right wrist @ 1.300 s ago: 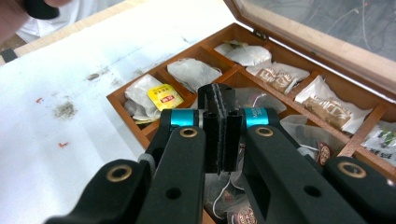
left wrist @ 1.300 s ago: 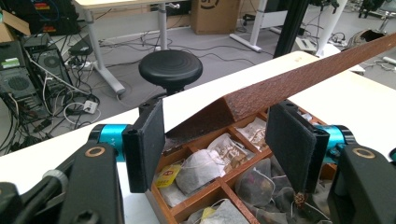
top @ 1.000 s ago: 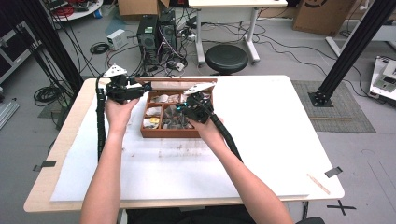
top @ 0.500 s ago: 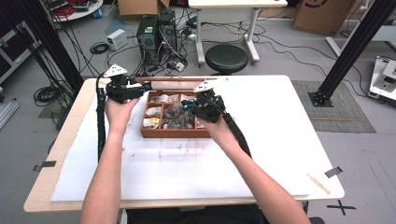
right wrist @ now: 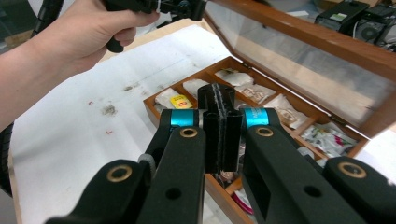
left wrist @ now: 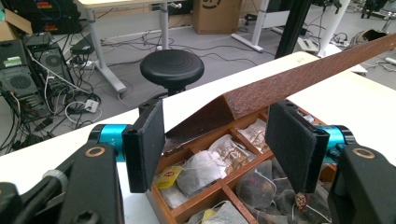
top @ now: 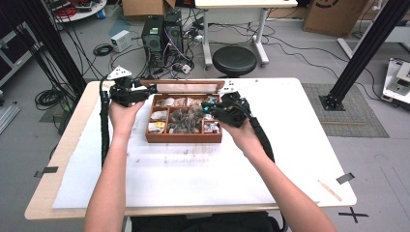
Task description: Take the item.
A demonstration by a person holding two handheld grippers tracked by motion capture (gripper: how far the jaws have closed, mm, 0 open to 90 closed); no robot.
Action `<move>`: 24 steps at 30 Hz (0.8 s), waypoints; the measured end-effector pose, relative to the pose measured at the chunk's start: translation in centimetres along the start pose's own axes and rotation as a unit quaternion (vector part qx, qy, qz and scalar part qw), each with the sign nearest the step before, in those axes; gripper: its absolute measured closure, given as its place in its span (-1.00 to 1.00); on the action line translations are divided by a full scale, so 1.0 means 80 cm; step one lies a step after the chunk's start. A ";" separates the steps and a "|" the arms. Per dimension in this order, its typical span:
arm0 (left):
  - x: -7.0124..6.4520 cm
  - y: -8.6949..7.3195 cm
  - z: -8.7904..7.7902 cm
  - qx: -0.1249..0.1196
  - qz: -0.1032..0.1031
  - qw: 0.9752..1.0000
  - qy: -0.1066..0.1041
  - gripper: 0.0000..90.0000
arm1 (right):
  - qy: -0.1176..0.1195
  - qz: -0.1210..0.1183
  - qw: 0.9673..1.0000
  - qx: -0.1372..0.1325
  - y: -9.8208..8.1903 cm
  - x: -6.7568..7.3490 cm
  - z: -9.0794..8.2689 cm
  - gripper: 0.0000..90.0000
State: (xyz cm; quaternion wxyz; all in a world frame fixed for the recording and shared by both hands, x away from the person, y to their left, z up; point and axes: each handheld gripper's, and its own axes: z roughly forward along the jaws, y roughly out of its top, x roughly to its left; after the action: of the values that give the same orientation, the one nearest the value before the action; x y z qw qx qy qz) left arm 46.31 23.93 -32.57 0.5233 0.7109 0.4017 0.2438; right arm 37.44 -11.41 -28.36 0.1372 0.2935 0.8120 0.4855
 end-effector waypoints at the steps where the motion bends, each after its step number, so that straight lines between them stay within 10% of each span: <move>1: 0.000 0.000 0.000 0.000 0.000 1.000 0.000 -0.15 | -0.001 0.001 1.000 -0.002 -0.001 -0.002 -0.005 1.00; 24: -0.001 0.001 0.001 0.001 -0.001 1.000 0.003 -0.15 | -0.040 0.017 0.999 -0.027 -0.054 -0.048 -0.104 1.00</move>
State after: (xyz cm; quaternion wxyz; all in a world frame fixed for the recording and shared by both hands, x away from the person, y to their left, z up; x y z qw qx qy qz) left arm 46.34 23.85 -32.52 0.5219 0.7103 0.4038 0.2451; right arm 34.75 -21.16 -28.23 0.1690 0.3231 0.7874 0.4970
